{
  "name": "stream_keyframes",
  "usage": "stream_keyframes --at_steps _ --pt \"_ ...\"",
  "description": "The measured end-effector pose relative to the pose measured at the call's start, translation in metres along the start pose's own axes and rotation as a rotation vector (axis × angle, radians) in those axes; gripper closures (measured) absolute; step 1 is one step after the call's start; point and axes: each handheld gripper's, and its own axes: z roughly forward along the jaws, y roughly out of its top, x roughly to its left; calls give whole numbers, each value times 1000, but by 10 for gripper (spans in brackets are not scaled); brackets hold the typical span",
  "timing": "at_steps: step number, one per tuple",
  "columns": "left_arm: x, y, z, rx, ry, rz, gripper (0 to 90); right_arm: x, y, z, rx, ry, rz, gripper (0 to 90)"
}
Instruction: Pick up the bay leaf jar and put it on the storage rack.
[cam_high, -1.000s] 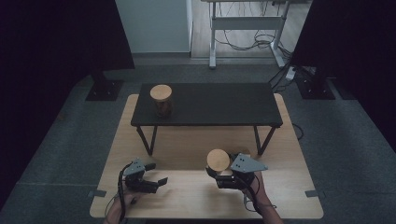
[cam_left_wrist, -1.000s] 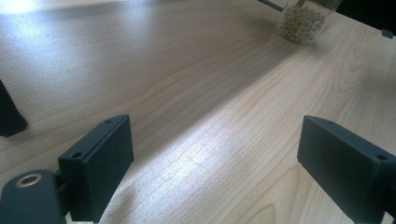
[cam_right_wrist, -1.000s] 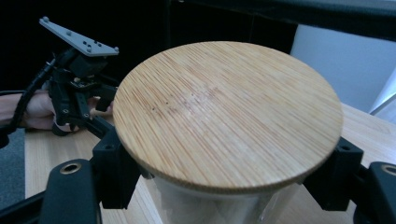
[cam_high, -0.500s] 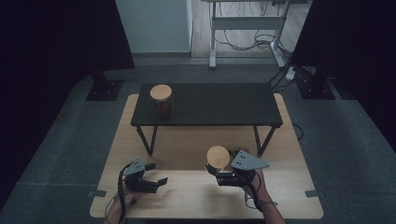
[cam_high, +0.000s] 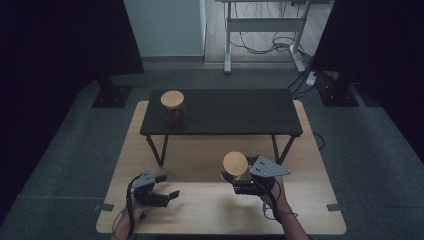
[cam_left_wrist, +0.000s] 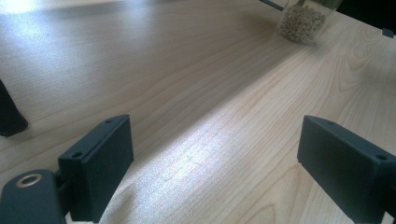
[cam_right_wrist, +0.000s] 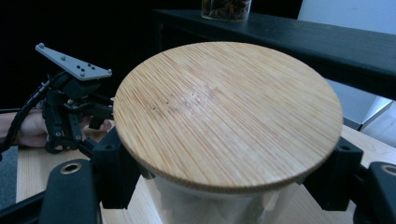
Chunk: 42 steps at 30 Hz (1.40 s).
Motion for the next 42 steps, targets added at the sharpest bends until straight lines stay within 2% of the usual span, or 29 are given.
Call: stream_keyframes --at_steps 15,42 --pt "0 0 0 -1 -1 1 100 -4 11 3 -1 -2 -17 246" --pt "0 0 0 1 1 2 100 -20 36 -1 -42 -24 -24 247"
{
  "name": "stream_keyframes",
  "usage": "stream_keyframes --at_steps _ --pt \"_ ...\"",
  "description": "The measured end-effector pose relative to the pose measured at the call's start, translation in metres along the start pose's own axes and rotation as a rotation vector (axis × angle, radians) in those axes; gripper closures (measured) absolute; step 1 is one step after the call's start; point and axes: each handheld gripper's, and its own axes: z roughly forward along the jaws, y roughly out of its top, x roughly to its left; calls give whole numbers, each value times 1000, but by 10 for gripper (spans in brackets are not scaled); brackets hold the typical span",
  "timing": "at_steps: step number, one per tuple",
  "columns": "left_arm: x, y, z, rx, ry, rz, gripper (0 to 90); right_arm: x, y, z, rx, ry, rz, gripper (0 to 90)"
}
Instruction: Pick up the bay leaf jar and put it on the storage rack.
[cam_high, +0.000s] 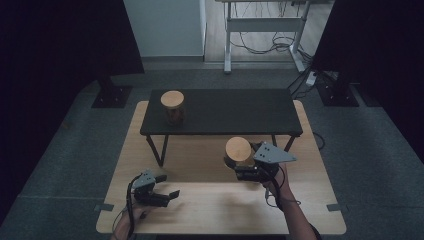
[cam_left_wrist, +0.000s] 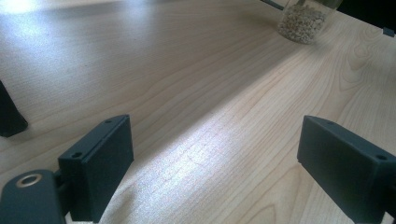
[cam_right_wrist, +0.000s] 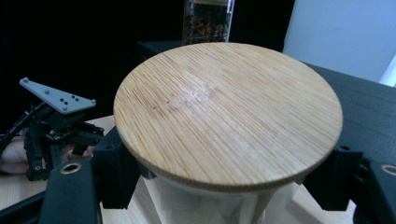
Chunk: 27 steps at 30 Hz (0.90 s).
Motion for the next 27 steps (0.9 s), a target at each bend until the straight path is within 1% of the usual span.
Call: stream_keyframes --at_steps 13,17,24,27 --pt "0 0 0 0 3 -1 100 -7 13 -2 -13 -13 -10 247" --pt "0 0 0 -1 3 -1 100 -9 15 -3 -28 2 8 247" --pt "0 0 0 0 1 -3 100 -13 20 -2 -35 -4 10 247" --pt "0 0 0 0 0 -2 100 -14 22 -2 -41 1 14 247"
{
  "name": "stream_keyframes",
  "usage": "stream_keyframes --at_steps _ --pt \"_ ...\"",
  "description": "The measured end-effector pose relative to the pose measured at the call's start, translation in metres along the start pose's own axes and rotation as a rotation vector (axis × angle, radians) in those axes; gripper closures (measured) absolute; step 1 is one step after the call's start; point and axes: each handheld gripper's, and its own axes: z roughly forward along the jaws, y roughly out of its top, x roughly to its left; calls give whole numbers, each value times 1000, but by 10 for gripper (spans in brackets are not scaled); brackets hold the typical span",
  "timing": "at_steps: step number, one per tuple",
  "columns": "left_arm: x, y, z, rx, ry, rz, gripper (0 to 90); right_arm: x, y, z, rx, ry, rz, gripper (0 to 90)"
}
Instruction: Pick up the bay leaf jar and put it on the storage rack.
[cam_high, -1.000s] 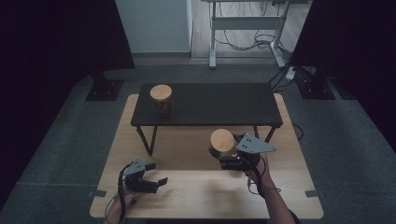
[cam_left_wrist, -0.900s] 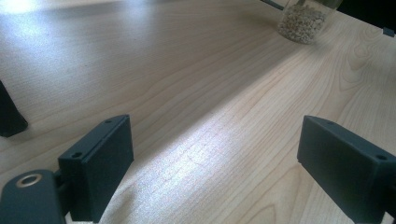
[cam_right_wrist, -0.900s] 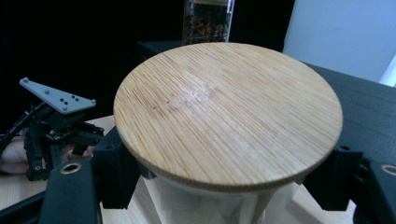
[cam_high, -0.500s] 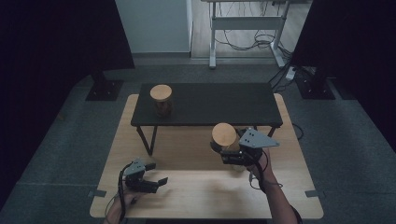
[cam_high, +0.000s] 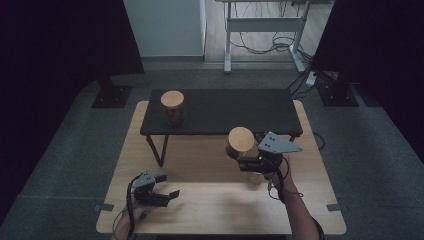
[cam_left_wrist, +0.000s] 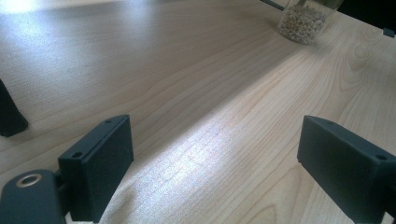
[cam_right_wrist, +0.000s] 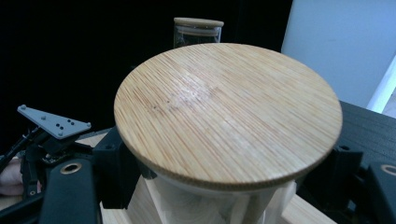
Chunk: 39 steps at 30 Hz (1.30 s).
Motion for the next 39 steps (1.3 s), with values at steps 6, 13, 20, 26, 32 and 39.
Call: stream_keyframes --at_steps 6,13,20,26,32,39 --pt "0 0 0 2 1 0 100 -3 4 3 3 -1 -2 247" --pt "0 0 0 7 3 2 100 -9 8 9 15 -6 -4 247" --pt "0 0 0 5 0 -4 100 -16 11 12 19 -21 1 247" --pt "0 0 0 8 2 -3 100 -21 17 18 29 -25 -7 247" --pt "0 0 1 12 4 -5 100 -26 19 22 29 -36 -2 247" --pt "1 0 1 16 3 -7 100 -33 22 25 31 -43 3 247"
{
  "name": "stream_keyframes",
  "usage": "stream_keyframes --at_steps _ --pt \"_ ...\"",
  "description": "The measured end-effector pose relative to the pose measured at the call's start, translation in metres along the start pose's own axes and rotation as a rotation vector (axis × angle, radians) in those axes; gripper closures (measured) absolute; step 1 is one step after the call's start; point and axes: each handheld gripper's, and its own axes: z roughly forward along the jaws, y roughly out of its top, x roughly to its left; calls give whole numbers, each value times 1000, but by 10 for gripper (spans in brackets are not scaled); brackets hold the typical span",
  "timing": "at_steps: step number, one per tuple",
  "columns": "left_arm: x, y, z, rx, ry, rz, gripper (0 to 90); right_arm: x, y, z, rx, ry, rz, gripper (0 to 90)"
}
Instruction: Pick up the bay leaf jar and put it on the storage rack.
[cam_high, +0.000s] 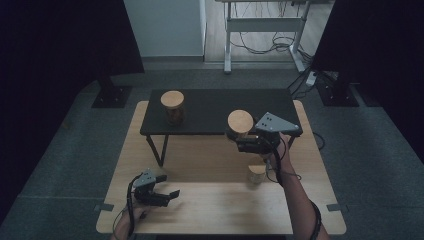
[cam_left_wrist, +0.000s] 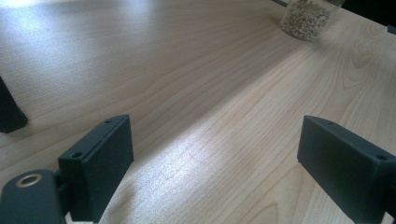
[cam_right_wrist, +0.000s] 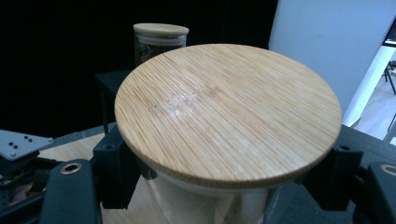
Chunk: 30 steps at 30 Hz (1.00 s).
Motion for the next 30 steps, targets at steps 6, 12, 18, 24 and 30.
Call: stream_keyframes --at_steps 6,12,18,24,30 --pt "0 0 0 -1 0 -1 100 -4 4 3 -7 -3 2 247" --pt "0 0 0 -2 -1 0 100 -7 6 6 -10 -8 6 247" --pt "0 0 0 -2 -2 1 100 -10 9 11 -10 -11 4 247" --pt "0 0 0 -2 -1 2 100 -14 11 15 -11 -20 8 248" --pt "0 0 0 -4 -2 2 100 -18 12 21 -7 -25 12 248"
